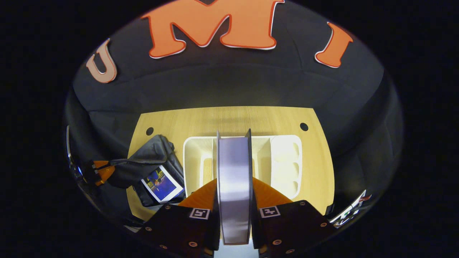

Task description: Open the schoolbag, grab two books from the bookshelf and put them into the schoolbag.

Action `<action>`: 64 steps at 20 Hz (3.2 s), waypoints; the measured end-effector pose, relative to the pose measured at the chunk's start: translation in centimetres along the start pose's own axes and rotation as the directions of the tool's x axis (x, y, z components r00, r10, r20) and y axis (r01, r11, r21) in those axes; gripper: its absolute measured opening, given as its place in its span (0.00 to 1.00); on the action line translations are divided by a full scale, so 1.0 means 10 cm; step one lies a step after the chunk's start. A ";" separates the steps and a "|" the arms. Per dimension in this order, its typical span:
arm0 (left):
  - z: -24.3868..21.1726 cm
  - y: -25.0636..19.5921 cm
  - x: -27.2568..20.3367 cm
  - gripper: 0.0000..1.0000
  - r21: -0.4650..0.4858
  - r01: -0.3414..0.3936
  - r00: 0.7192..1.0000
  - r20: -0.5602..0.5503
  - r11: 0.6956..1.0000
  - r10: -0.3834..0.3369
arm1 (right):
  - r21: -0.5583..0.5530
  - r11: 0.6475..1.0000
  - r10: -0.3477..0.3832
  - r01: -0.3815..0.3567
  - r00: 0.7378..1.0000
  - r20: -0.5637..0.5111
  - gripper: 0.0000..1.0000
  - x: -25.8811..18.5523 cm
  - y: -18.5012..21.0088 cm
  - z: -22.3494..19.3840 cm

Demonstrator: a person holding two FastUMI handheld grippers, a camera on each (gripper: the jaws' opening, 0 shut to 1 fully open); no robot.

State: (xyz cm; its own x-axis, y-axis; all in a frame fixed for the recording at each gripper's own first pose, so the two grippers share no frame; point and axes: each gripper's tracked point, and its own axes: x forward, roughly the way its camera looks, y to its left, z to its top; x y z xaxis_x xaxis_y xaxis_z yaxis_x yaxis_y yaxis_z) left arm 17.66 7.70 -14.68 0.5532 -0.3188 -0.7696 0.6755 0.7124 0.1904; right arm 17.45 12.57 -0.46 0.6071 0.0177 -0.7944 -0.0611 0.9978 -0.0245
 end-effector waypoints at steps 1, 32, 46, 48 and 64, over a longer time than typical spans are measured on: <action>0.01 0.01 0.00 0.01 0.001 0.003 1.000 0.005 1.000 -0.003 | 0.016 1.000 0.016 -0.016 1.000 0.025 0.36 -0.14 0.07 0.00; 0.25 -0.50 -0.17 0.01 0.180 0.074 0.997 0.024 0.981 -0.080 | 0.705 0.387 0.482 -0.594 0.782 0.394 0.35 1.27 2.53 -1.35; 0.24 -0.56 -0.27 0.01 0.172 0.113 0.992 0.042 0.979 -0.122 | 0.775 0.508 0.411 -0.374 0.897 0.164 0.79 1.89 2.96 -1.73; 0.18 -0.58 -0.26 0.01 0.169 0.120 0.991 0.041 0.978 -0.128 | 0.764 0.528 0.425 -0.371 0.894 0.141 0.80 1.80 2.91 -1.80; -0.42 -1.67 0.04 0.31 -0.075 0.290 0.951 -0.084 0.954 -0.296 | 0.619 0.763 0.247 -0.184 0.969 -0.017 0.98 1.33 1.21 -2.41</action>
State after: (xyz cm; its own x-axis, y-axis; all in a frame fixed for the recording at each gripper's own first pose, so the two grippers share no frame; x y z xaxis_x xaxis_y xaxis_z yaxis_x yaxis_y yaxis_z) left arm 4.55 -1.69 -20.69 0.2851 -0.4615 -0.8401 0.7682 0.6342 -0.0877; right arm 5.72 23.34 -25.96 0.5598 0.2627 -0.7859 0.3324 0.7975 0.5034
